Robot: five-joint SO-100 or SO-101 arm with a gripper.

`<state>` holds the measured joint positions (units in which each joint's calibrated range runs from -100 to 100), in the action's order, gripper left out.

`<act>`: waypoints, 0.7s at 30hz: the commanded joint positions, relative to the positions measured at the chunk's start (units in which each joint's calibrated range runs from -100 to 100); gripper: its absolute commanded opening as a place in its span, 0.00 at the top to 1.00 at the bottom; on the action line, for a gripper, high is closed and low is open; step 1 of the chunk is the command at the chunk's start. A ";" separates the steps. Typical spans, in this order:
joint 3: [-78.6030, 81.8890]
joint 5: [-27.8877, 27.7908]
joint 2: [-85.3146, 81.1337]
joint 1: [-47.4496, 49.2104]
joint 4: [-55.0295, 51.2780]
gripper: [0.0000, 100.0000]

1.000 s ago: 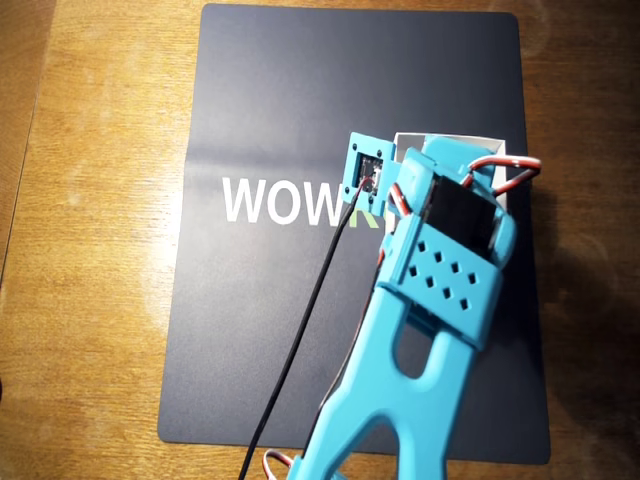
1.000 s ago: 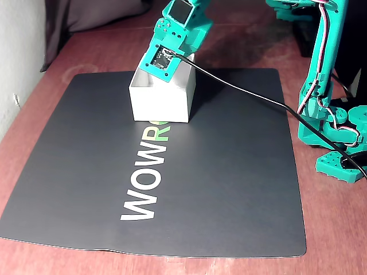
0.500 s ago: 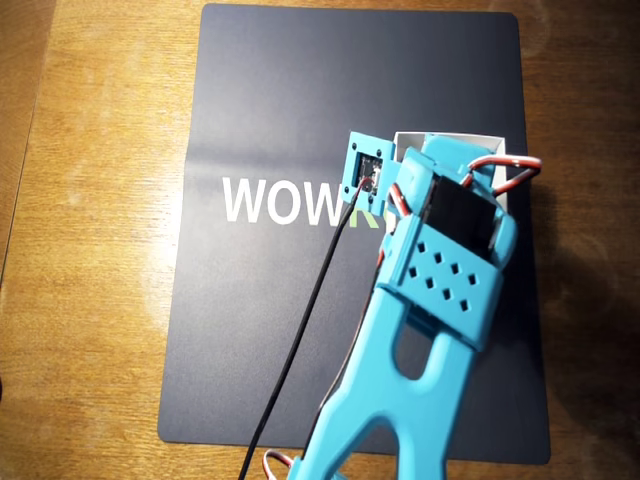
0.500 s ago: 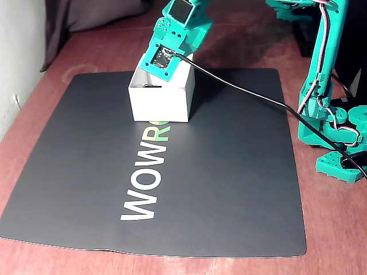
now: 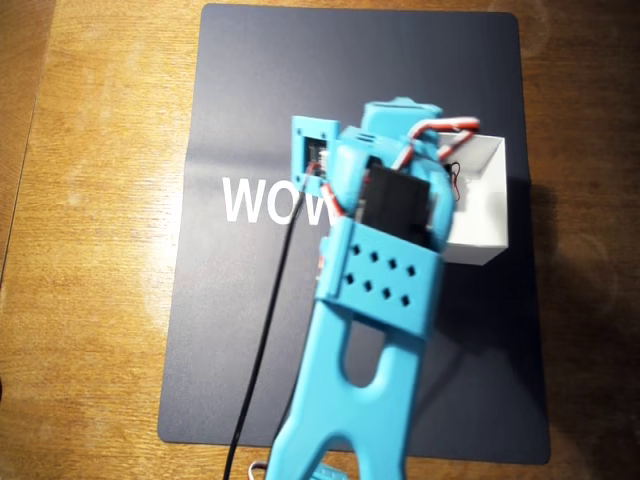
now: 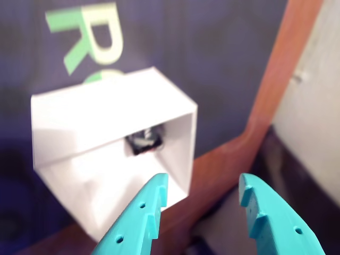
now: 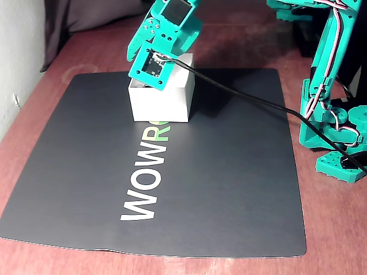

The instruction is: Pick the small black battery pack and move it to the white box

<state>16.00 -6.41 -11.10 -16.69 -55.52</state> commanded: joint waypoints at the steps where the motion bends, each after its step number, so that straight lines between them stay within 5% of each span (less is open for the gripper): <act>1: -0.35 0.35 -2.71 5.60 -0.22 0.85; 10: 3.37 0.41 -4.37 16.39 -0.14 0.85; 21: 18.97 0.46 -17.18 18.74 0.39 0.85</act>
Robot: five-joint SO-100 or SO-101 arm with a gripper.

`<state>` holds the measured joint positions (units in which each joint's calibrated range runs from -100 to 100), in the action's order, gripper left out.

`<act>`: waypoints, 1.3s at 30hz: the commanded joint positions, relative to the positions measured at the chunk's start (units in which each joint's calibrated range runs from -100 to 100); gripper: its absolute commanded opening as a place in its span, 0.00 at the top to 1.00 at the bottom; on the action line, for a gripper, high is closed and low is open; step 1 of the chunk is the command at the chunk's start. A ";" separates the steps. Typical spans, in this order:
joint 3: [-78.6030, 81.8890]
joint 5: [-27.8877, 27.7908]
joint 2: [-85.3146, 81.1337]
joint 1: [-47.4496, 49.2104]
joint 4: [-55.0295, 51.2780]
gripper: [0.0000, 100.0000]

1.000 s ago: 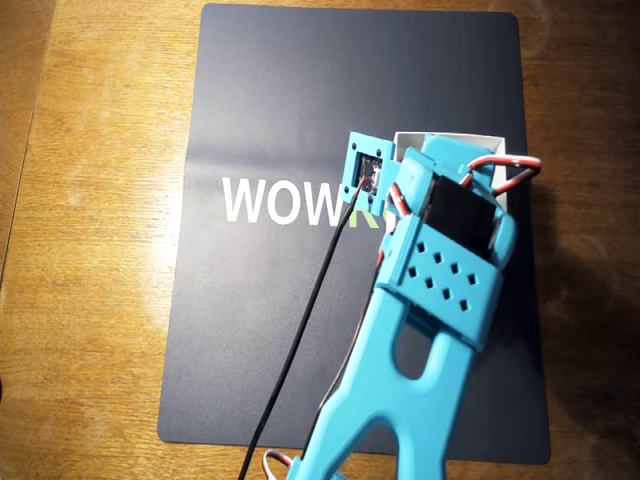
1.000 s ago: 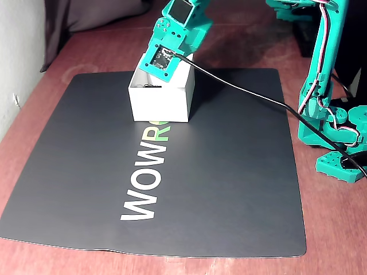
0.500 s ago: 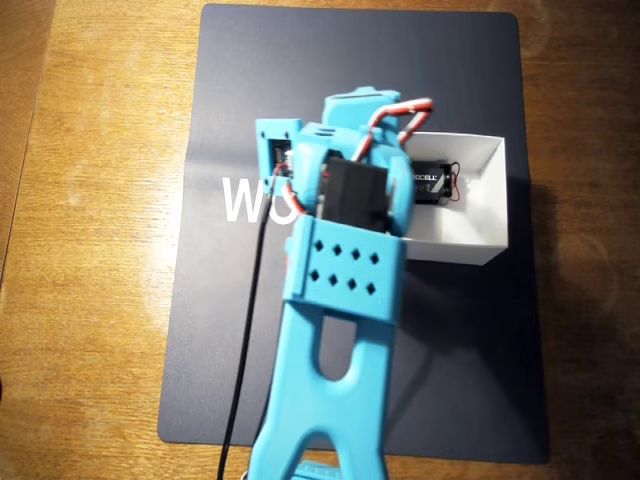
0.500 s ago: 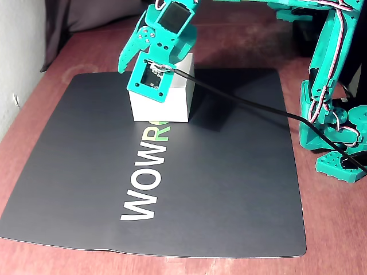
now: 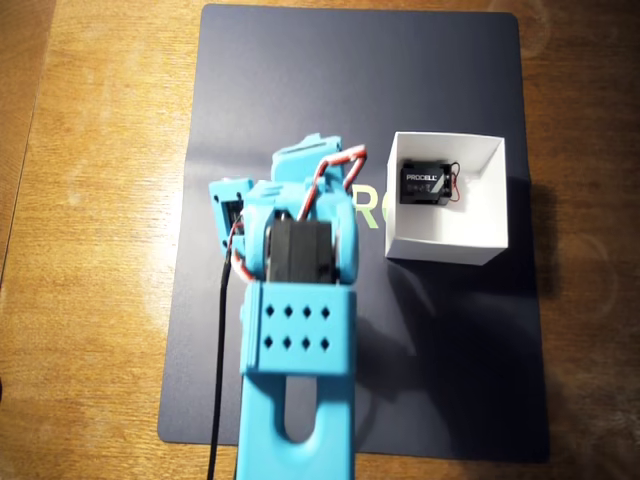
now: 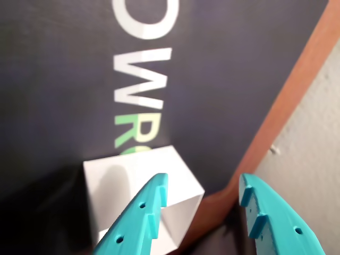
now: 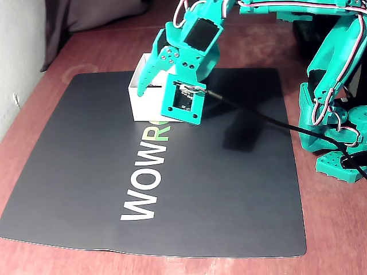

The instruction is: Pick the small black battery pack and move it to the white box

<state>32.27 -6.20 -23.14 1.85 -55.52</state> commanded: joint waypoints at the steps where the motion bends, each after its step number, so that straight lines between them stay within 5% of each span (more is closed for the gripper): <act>1: 4.05 0.25 -6.54 0.20 0.39 0.85; 18: 33.90 -0.18 -38.11 0.20 -3.64 0.85; 24: 38.25 -0.18 -45.91 0.08 -12.41 0.85; 39: 47.23 0.20 -57.22 -0.27 -12.06 0.85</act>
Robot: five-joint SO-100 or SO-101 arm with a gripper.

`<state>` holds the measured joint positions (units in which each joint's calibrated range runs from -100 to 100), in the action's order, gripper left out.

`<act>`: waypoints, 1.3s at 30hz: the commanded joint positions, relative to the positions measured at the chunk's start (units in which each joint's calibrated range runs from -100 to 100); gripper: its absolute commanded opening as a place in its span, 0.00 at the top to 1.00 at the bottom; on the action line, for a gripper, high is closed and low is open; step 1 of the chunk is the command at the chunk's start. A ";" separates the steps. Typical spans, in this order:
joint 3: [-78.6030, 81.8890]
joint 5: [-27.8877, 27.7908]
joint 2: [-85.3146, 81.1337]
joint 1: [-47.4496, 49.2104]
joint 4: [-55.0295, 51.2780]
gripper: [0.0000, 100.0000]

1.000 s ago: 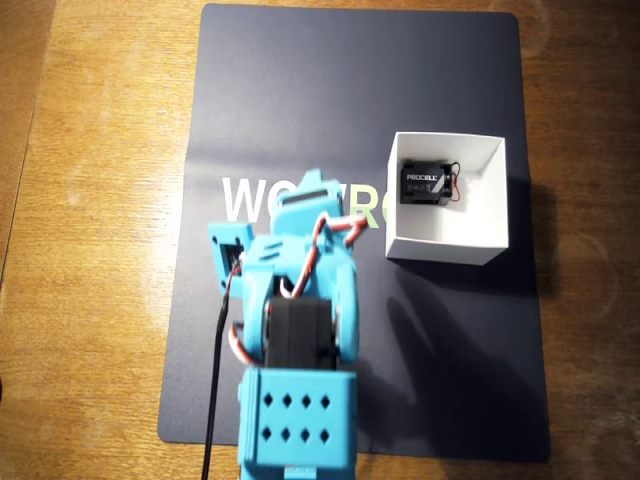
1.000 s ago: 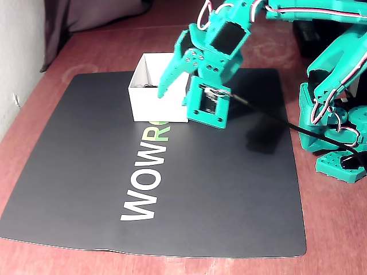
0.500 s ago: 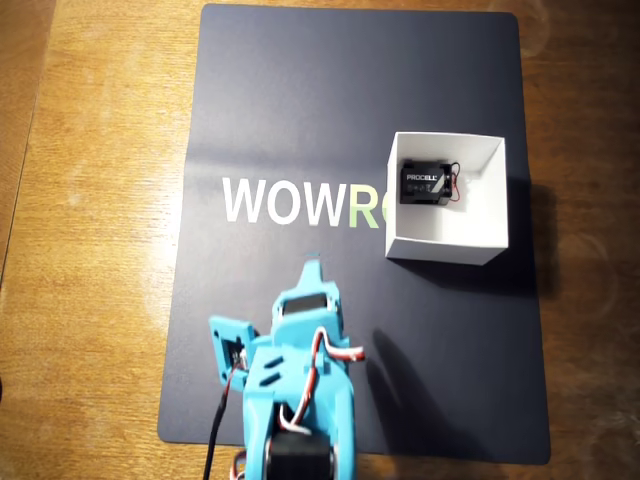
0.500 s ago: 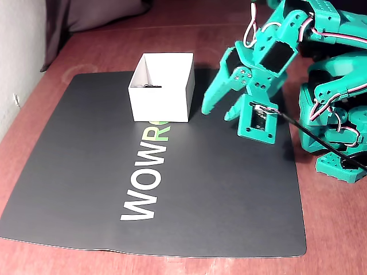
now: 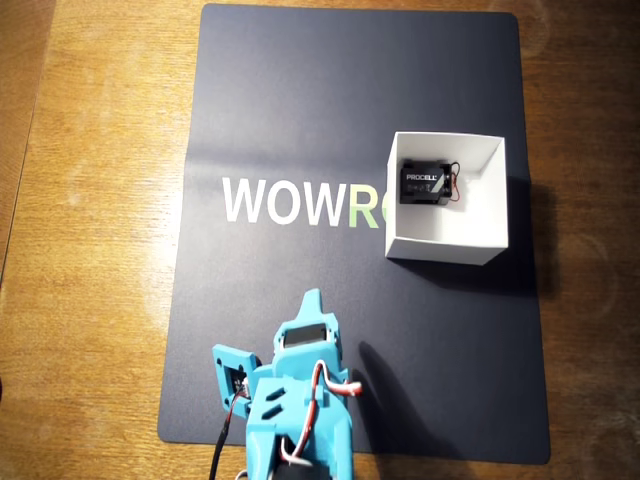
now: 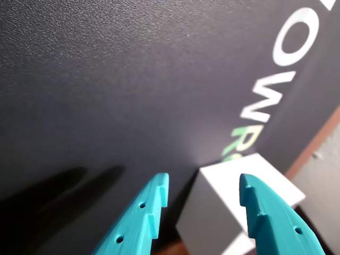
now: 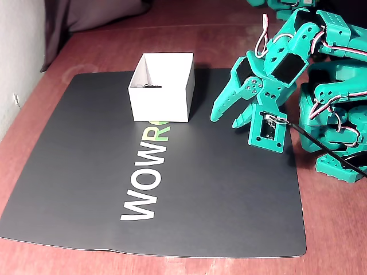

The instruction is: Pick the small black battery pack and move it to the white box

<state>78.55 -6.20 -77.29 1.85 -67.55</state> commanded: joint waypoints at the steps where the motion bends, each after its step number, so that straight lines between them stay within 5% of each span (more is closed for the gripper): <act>1: 1.77 0.20 -4.04 -0.15 -0.37 0.85; 8: 4.95 0.09 -8.60 0.08 -0.54 0.95; 31: 11.75 0.31 -15.35 -0.86 -3.09 0.99; 39: 11.75 5.41 -16.66 -0.86 -3.52 0.99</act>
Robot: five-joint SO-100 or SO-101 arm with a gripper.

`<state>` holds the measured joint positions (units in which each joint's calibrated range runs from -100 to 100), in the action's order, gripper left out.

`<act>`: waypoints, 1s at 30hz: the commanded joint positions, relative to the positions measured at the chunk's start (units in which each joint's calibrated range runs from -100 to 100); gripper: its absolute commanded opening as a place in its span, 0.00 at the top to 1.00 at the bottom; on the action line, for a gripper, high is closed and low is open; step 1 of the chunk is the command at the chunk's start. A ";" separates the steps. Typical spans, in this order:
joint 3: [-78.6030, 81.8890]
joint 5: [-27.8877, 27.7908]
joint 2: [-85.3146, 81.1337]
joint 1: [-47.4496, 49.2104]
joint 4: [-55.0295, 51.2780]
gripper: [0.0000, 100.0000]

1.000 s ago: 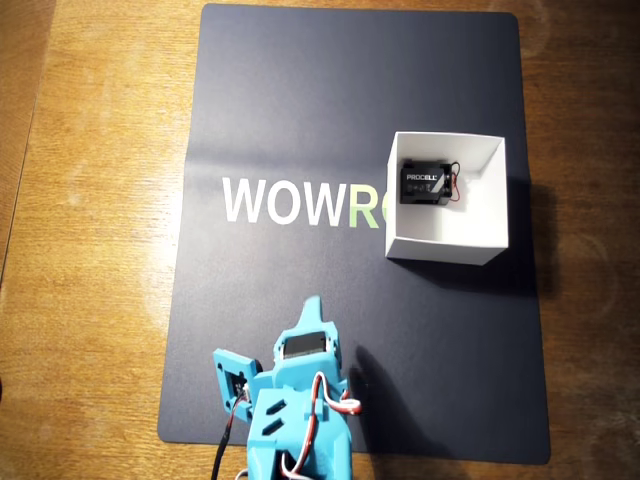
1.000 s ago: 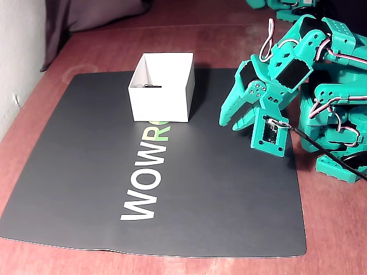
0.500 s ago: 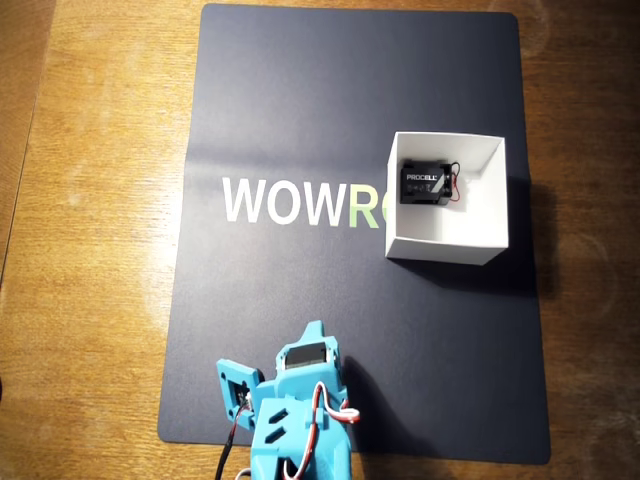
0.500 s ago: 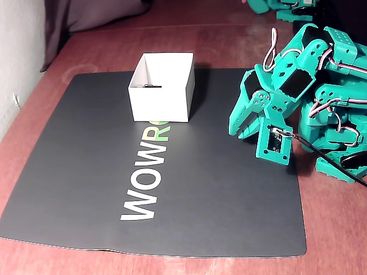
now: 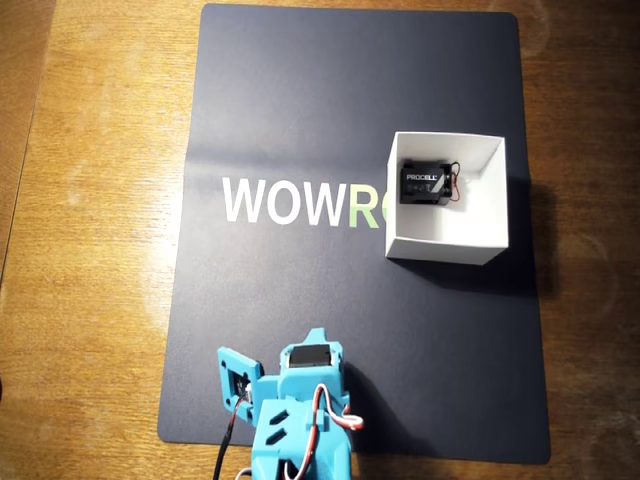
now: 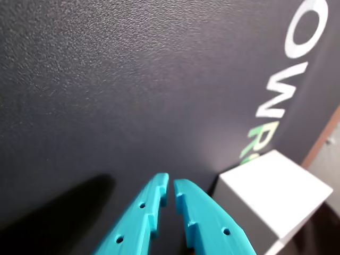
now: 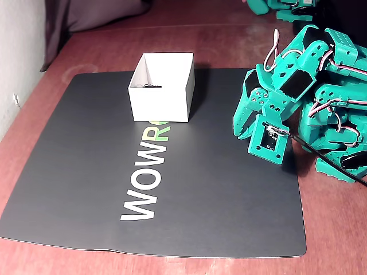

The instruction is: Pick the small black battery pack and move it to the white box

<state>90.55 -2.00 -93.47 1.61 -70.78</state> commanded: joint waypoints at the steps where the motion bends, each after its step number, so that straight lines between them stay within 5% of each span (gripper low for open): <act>1: -0.25 1.37 -0.48 -0.61 -0.30 0.99; 30: 0.20 0.99 -0.48 -0.49 -0.03 0.99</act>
<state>91.00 -0.84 -93.64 1.61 -70.96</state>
